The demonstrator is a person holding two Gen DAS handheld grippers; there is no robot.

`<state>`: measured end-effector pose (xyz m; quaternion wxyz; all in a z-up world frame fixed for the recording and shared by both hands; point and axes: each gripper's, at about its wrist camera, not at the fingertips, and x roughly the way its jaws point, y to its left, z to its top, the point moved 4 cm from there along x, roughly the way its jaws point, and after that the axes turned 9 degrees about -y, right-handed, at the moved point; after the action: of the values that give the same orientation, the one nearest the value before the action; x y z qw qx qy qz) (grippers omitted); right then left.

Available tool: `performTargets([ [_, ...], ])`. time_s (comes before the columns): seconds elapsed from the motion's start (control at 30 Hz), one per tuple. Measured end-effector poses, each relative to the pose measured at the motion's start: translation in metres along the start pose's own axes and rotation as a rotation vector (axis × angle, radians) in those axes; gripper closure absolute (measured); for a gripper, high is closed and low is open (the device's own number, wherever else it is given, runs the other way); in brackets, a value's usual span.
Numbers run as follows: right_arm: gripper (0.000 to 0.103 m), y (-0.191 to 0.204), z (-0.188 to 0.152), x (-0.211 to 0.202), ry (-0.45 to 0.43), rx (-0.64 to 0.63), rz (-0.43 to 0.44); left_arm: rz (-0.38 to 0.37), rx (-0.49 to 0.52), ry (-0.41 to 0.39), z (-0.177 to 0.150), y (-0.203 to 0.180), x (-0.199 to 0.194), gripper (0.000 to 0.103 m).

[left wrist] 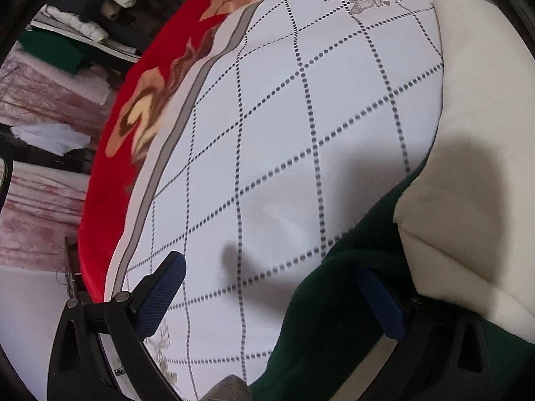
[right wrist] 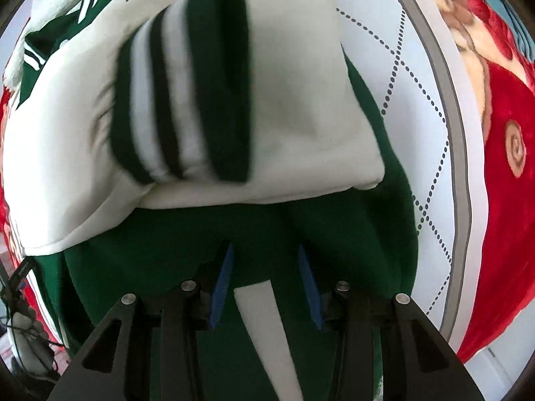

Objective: Fold large clothes

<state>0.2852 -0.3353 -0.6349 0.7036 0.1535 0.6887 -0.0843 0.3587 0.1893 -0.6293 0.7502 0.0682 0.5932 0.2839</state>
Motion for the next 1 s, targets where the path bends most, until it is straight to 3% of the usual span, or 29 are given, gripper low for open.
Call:
performTargets([
  [0.13, 0.062, -0.003, 0.003, -0.013, 0.014, 0.01, 0.016, 0.029, 0.08, -0.035, 0.004, -0.002, -0.019, 0.0],
  [0.23, 0.062, -0.004, 0.0, -0.042, -0.043, 0.037, 0.043, 0.057, 0.169, -0.14, 0.001, -0.008, -0.057, 0.0],
  [0.37, 0.06, -0.027, -0.004, -0.075, -0.137, 0.114, -0.027, -0.008, 0.274, -0.252, -0.016, -0.038, -0.108, 0.0],
  [0.5, 0.06, -0.06, 0.001, -0.067, -0.13, 0.217, -0.054, -0.05, 0.36, -0.311, -0.027, -0.078, -0.123, 0.0],
  [0.57, 0.062, -0.059, 0.007, -0.054, -0.135, 0.228, -0.038, -0.046, 0.4, -0.311, -0.031, -0.099, -0.112, 0.0],
  [0.63, 0.073, -0.052, 0.016, -0.041, -0.142, 0.183, -0.023, -0.026, 0.438, -0.279, -0.036, -0.116, -0.092, 0.0],
  [0.67, 0.077, -0.052, 0.021, -0.033, -0.136, 0.16, -0.056, -0.025, 0.455, -0.249, -0.037, -0.12, -0.078, 0.0],
  [0.73, 0.078, -0.061, 0.025, -0.021, -0.122, 0.207, -0.056, -0.041, 0.43, -0.243, -0.033, -0.12, -0.073, 0.0],
  [0.8, 0.078, -0.068, 0.033, -0.023, -0.102, 0.261, -0.044, -0.046, 0.425, -0.247, -0.03, -0.118, -0.08, 0.0],
  [0.9, 0.075, -0.065, 0.031, -0.048, -0.096, 0.194, -0.086, -0.079, 0.397, -0.261, -0.028, -0.109, -0.103, 0.0],
  [1.0, 0.07, -0.039, 0.022, -0.073, -0.088, 0.157, -0.045, -0.138, 0.367, -0.275, -0.036, -0.1, -0.137, 0.0],
])
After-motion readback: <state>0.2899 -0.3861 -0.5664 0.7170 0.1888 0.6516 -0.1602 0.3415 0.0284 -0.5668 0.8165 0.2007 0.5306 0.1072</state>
